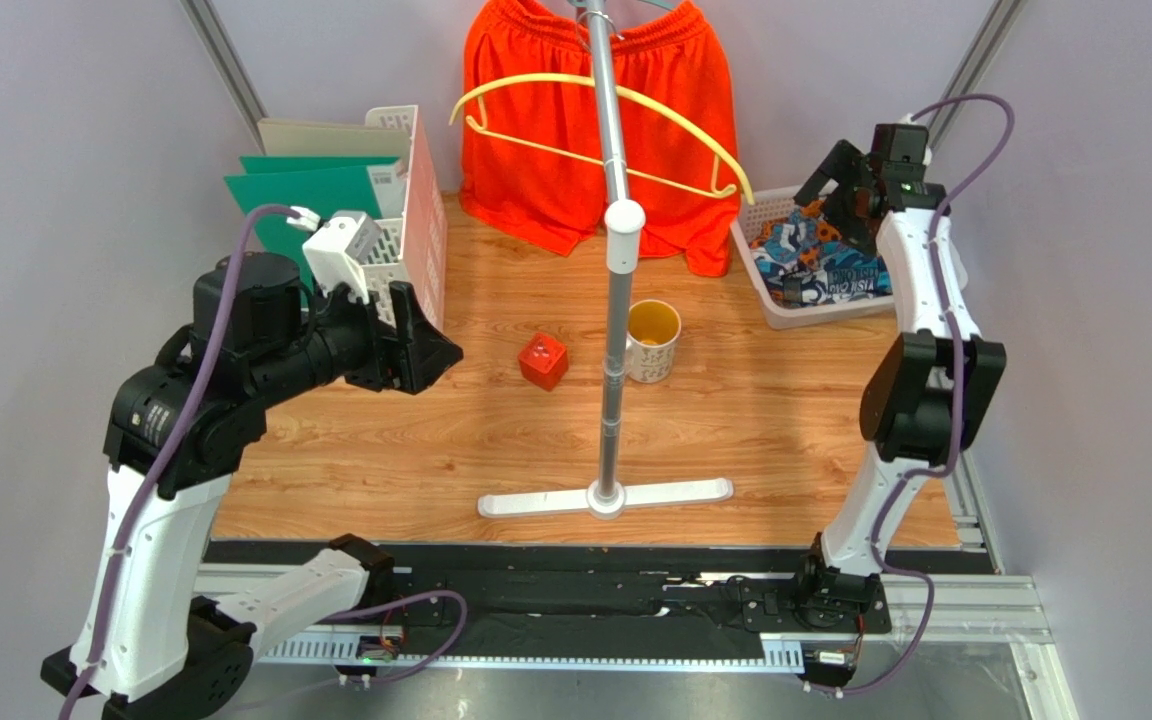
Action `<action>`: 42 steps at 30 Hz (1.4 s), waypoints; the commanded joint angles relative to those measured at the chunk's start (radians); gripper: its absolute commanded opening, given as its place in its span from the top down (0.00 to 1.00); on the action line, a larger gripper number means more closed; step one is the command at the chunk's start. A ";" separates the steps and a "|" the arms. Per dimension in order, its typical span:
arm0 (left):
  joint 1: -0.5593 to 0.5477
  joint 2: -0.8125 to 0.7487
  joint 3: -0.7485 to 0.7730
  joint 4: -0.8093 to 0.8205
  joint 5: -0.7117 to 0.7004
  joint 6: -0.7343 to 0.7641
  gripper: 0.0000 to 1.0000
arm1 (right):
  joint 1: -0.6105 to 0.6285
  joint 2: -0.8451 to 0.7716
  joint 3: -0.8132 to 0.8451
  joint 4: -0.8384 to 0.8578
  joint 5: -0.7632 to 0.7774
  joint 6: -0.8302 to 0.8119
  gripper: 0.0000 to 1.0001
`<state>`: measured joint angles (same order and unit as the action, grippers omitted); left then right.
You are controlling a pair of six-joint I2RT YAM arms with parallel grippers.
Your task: Remove the shorts from the hanger
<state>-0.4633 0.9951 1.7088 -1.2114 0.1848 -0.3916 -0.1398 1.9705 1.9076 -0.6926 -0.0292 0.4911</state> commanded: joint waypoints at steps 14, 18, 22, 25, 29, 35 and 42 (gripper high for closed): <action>-0.001 -0.049 -0.058 0.200 0.100 -0.039 0.18 | 0.135 -0.207 0.255 0.523 -0.518 0.285 0.08; -0.001 -0.058 -0.063 0.204 0.107 -0.052 0.18 | 0.212 -0.108 0.395 0.625 -0.685 0.221 0.08; -0.001 -0.061 -0.052 0.202 0.114 -0.061 0.18 | 0.223 -0.102 0.380 0.685 -0.851 0.153 0.07; -0.003 -0.064 -0.049 0.199 0.119 -0.070 0.18 | 0.224 -0.107 0.352 0.683 -1.007 0.074 0.09; -0.001 -0.078 -0.060 0.190 0.111 -0.073 0.19 | 0.238 -0.139 0.288 0.683 -1.106 0.000 0.12; -0.001 -0.072 -0.063 0.171 0.099 -0.073 0.20 | 0.316 -0.128 0.272 0.567 -1.095 -0.115 0.21; -0.001 -0.042 -0.015 0.147 0.114 -0.059 0.20 | 0.399 -0.107 0.294 0.455 -0.997 -0.204 0.49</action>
<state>-0.4633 0.9409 1.6463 -1.0603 0.2878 -0.4519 0.2222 1.8668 2.1700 -0.1547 -1.0733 0.3893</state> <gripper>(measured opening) 0.804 0.532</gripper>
